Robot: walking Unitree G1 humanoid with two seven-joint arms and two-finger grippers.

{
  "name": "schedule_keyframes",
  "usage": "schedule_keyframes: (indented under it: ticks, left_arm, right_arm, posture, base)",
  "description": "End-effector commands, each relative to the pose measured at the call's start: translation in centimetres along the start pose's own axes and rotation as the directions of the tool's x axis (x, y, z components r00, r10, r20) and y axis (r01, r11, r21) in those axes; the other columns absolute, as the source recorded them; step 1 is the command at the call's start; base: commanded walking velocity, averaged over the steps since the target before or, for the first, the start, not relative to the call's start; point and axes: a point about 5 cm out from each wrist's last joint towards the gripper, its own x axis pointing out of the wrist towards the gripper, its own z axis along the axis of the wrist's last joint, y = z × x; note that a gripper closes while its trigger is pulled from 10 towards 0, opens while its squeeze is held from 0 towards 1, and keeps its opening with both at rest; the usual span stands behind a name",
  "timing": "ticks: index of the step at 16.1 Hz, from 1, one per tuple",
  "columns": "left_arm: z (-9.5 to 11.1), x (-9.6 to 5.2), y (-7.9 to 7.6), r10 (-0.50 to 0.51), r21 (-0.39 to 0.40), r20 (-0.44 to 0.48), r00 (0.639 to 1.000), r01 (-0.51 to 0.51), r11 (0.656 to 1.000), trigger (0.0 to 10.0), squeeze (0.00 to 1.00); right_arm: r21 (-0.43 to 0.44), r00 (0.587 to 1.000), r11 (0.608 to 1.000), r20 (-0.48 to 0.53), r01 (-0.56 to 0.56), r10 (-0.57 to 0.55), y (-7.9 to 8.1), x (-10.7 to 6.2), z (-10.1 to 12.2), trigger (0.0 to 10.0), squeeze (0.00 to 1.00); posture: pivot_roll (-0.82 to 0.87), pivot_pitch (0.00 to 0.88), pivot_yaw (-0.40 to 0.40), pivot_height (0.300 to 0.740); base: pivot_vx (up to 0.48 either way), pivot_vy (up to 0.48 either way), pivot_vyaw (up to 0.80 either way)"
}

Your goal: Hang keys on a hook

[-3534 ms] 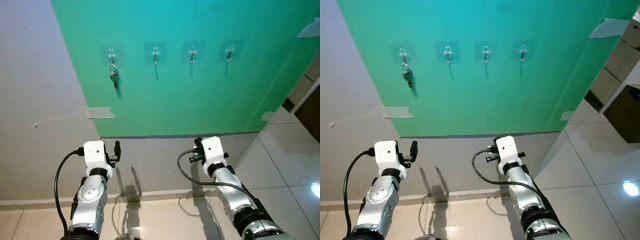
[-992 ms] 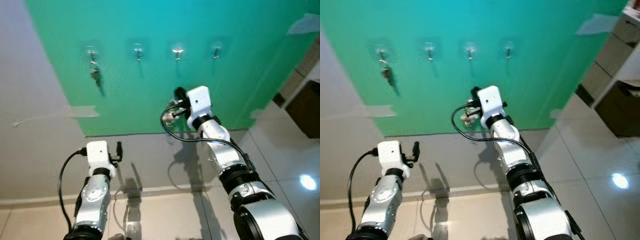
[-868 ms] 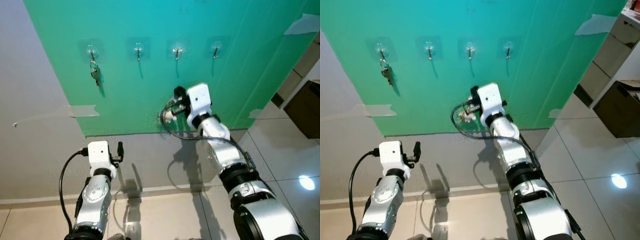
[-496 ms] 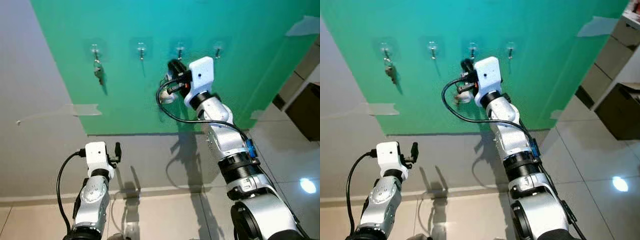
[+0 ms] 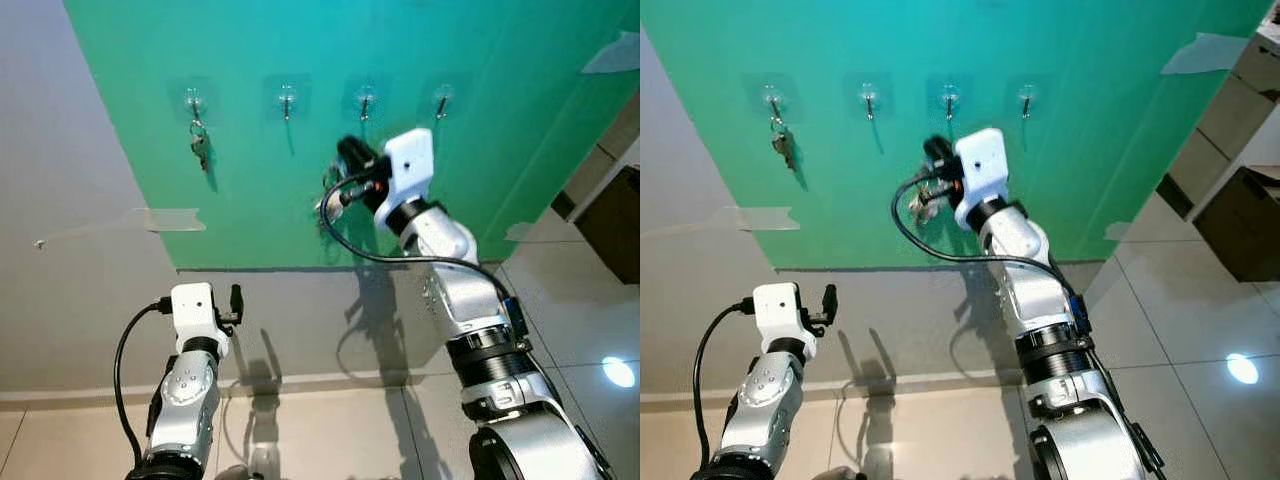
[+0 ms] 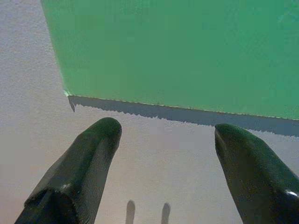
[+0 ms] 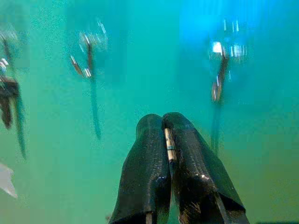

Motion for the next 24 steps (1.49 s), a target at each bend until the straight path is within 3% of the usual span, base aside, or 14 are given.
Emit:
schedule_keyframes:
  ticks: [1,5,12,18,24]
  left_arm:
    - [0.0,0.2,-0.4,-0.008,-0.004,-0.009,1.0,0.008,1.0,10.0,0.0]
    - [0.0,0.2,-0.4,-0.008,-0.007,-0.006,1.0,0.008,1.0,10.0,0.0]
    - [0.1,0.3,-0.2,-0.008,-0.006,-0.004,1.0,0.008,1.0,10.0,0.0]
    - [0.2,0.5,-0.5,-0.007,-0.009,0.0,1.0,0.007,1.0,10.0,0.0]
    - [0.0,0.3,-0.7,-0.004,-0.011,0.0,1.0,0.004,1.0,10.0,0.0]
  right_arm:
    - [0.0,0.998,0.999,0.04,-0.04,0.04,0.3,0.4,1.6,10.0,0.0]
    - [0.011,0.984,0.989,0.101,-0.146,0.145,1.1,0.9,4.4,10.0,0.0]
    - [0.01,0.985,0.994,0.129,-0.113,0.11,0.0,1.3,6.0,10.0,0.0]
    - [-0.006,0.973,0.989,0.177,-0.148,0.147,-0.1,2.0,7.8,10.0,0.0]
    - [0.012,0.97,0.983,0.166,-0.183,0.178,0.6,2.5,7.5,10.0,0.0]
  posture:
    - [-0.03,0.0,-0.029,0.74]
    - [-0.02,0.0,-0.035,0.74]
    - [-0.02,0.0,-0.036,0.74]
    - [-0.01,0.0,-0.049,0.74]
    - [0.01,0.0,-0.06,0.74]
  base:
    - [0.0,0.0,0.0]
    - [0.0,0.0,0.0]
    - [0.0,0.0,0.0]
    - [0.0,0.0,0.0]
    - [0.0,0.0,0.0]
